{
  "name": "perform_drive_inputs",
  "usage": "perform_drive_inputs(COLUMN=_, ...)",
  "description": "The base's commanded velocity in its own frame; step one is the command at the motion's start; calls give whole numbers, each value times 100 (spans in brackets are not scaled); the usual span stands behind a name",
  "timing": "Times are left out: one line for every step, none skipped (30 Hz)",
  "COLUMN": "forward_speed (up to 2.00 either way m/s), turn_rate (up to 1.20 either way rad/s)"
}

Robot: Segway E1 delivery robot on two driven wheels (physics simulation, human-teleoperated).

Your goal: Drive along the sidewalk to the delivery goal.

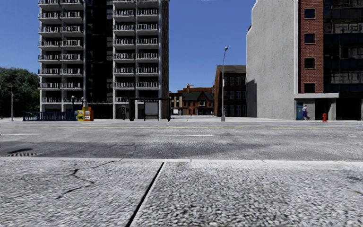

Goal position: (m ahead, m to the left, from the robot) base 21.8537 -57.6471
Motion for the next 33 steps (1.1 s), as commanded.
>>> perform_drive_inputs(forward_speed=0, turn_rate=0)
perform_drive_inputs(forward_speed=0, turn_rate=-3)
perform_drive_inputs(forward_speed=0, turn_rate=-47)
perform_drive_inputs(forward_speed=0, turn_rate=-47)
perform_drive_inputs(forward_speed=0, turn_rate=-60)
perform_drive_inputs(forward_speed=0, turn_rate=-64)
perform_drive_inputs(forward_speed=0, turn_rate=-65)
perform_drive_inputs(forward_speed=0, turn_rate=-65)
perform_drive_inputs(forward_speed=0, turn_rate=-66)
perform_drive_inputs(forward_speed=0, turn_rate=-70)
perform_drive_inputs(forward_speed=0, turn_rate=-86)
perform_drive_inputs(forward_speed=0, turn_rate=-86)
perform_drive_inputs(forward_speed=0, turn_rate=-97)
perform_drive_inputs(forward_speed=0, turn_rate=-99)
perform_drive_inputs(forward_speed=0, turn_rate=-99)
perform_drive_inputs(forward_speed=0, turn_rate=-99)
perform_drive_inputs(forward_speed=0, turn_rate=-99)
perform_drive_inputs(forward_speed=0, turn_rate=-99)
perform_drive_inputs(forward_speed=0, turn_rate=-99)
perform_drive_inputs(forward_speed=0, turn_rate=-110)
perform_drive_inputs(forward_speed=0, turn_rate=-110)
perform_drive_inputs(forward_speed=0, turn_rate=-116)
perform_drive_inputs(forward_speed=0, turn_rate=-110)
perform_drive_inputs(forward_speed=0, turn_rate=0)
perform_drive_inputs(forward_speed=0, turn_rate=0)
perform_drive_inputs(forward_speed=0, turn_rate=0)
perform_drive_inputs(forward_speed=0, turn_rate=0)
perform_drive_inputs(forward_speed=0, turn_rate=0)
perform_drive_inputs(forward_speed=0, turn_rate=0)
perform_drive_inputs(forward_speed=0, turn_rate=0)
perform_drive_inputs(forward_speed=0, turn_rate=0)
perform_drive_inputs(forward_speed=0, turn_rate=0)
perform_drive_inputs(forward_speed=0, turn_rate=0)
